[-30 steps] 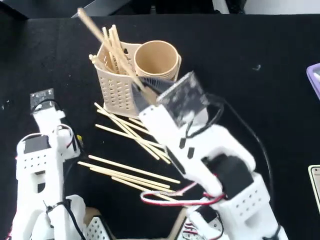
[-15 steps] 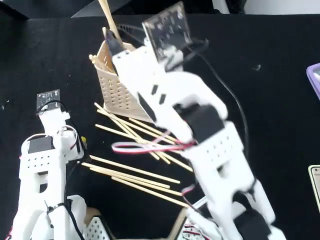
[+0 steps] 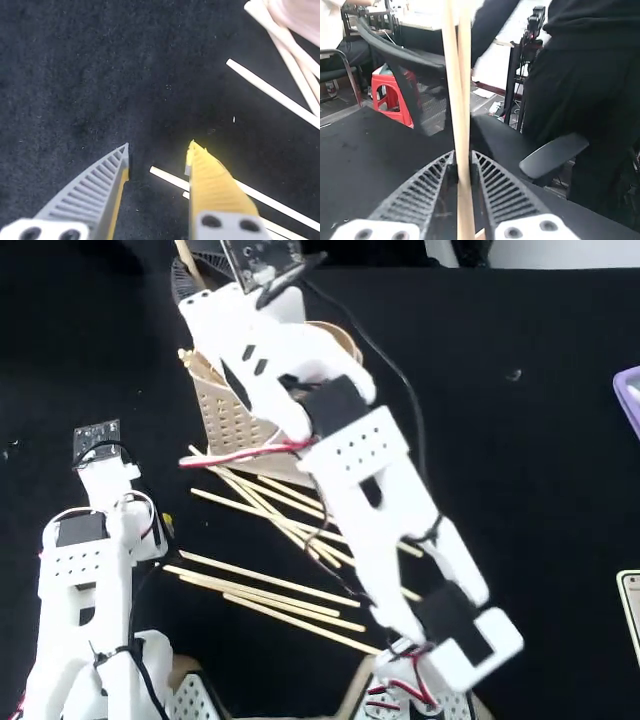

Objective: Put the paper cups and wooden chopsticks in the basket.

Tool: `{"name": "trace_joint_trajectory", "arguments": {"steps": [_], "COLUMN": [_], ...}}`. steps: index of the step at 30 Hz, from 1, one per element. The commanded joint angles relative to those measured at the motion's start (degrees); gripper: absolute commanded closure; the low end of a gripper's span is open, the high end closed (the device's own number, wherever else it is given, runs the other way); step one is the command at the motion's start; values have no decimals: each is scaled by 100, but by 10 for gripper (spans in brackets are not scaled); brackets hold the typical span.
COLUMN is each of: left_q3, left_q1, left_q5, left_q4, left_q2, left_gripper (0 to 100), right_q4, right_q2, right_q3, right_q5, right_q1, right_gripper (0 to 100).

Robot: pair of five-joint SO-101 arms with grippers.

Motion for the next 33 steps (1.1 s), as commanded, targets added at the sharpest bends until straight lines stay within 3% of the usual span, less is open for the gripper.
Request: {"name": "trace_joint_trajectory", "arguments": {"steps": [1, 9, 14, 24, 33], "left_q3": [-22, -22, -22, -22, -22], "left_q1": [48, 40, 40, 40, 40], "left_q5": [-9, -9, -9, -9, -9], "left_q4": [-62, -44, -44, -44, -44], "left_q2": [-114, -132, -132, -132, -132], "left_gripper": [811, 812, 812, 812, 812], "right_q4": [-167, -114, -202, -2488, -2716], "right_q2": [224, 743, 171, -1165, -1077], "right_q3": [-593, -620, 374, 3248, 3582], "right_q5": [-18, 299, 316, 316, 316], "right_q1": [114, 105, 70, 105, 97], "right_gripper": [987, 987, 987, 987, 983]}}
